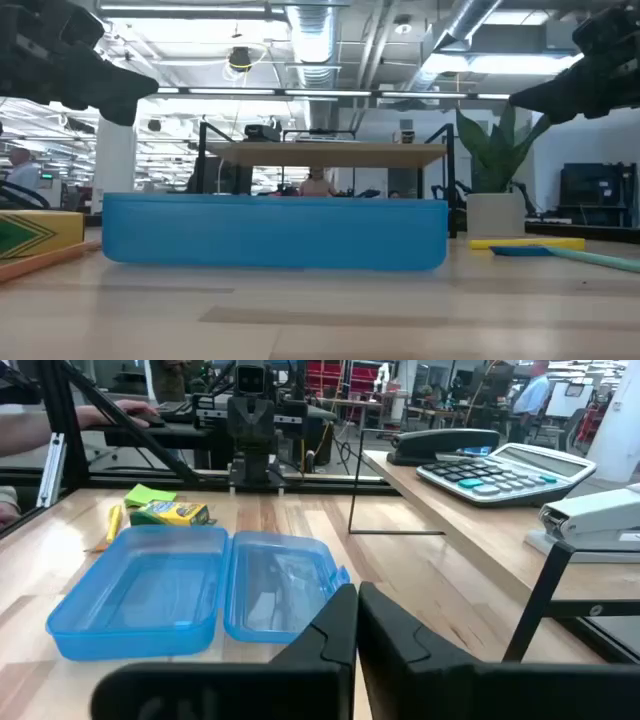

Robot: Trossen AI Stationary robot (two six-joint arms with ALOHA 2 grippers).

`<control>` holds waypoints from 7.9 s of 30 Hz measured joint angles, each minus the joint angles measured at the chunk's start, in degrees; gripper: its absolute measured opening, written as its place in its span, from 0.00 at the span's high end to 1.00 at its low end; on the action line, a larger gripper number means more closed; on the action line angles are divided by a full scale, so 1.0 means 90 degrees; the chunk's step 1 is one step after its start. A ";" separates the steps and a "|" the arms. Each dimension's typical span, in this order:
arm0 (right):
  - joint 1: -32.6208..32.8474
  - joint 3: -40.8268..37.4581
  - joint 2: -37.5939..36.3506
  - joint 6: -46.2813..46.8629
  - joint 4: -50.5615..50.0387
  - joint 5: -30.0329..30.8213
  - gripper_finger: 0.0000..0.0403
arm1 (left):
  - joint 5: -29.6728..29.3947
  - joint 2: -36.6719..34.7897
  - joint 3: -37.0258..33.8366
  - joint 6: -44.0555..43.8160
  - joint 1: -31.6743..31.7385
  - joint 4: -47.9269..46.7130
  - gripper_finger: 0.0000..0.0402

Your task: Pack school essentials

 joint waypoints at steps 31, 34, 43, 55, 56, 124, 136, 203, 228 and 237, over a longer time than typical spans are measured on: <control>-0.0002 -0.0001 -0.0001 0.0001 0.0000 0.0000 0.92 | -0.0001 0.0002 0.0000 0.0000 0.0001 0.0000 1.00; 0.0000 0.0000 -0.0002 -0.0001 0.0001 -0.0001 0.92 | 0.0000 0.0001 -0.0001 0.0000 0.0000 0.0000 1.00; 0.0000 0.0000 -0.0002 -0.0001 -0.0001 0.0001 0.92 | 0.0000 0.0002 0.0000 0.0000 0.0002 0.0000 1.00; -0.0001 0.0000 -0.0001 0.0000 0.0000 0.0001 0.92 | 0.0000 0.0000 -0.0002 0.0000 0.0002 0.0000 1.00; 0.0000 -0.0001 -0.0002 0.0001 -0.0001 0.0001 0.92 | 0.0000 0.0002 0.0000 0.0000 0.0000 0.0000 1.00; -0.0001 -0.0001 -0.0002 -0.0001 0.0001 0.0001 0.92 | -0.0397 0.0000 0.0000 -0.1616 0.0002 0.0148 1.00; -0.0001 0.0000 -0.0002 -0.0001 -0.0001 0.0000 0.92 | -0.0001 0.0002 0.0000 -0.2110 -0.0002 0.0403 1.00; -0.0002 0.0000 0.0000 0.0001 0.0001 -0.0001 0.92 | -0.0088 0.6498 0.3286 -0.4442 -0.3183 -0.1680 0.71; -0.0002 0.0000 0.0000 0.0001 0.0001 0.0001 0.92 | -0.0145 0.9228 0.4896 -0.8303 -0.5276 -0.3082 0.56; -0.0001 0.0000 0.0000 -0.0001 -0.0001 0.0001 0.92 | 0.0135 0.9755 0.4928 -0.8797 -0.5424 -0.3039 0.56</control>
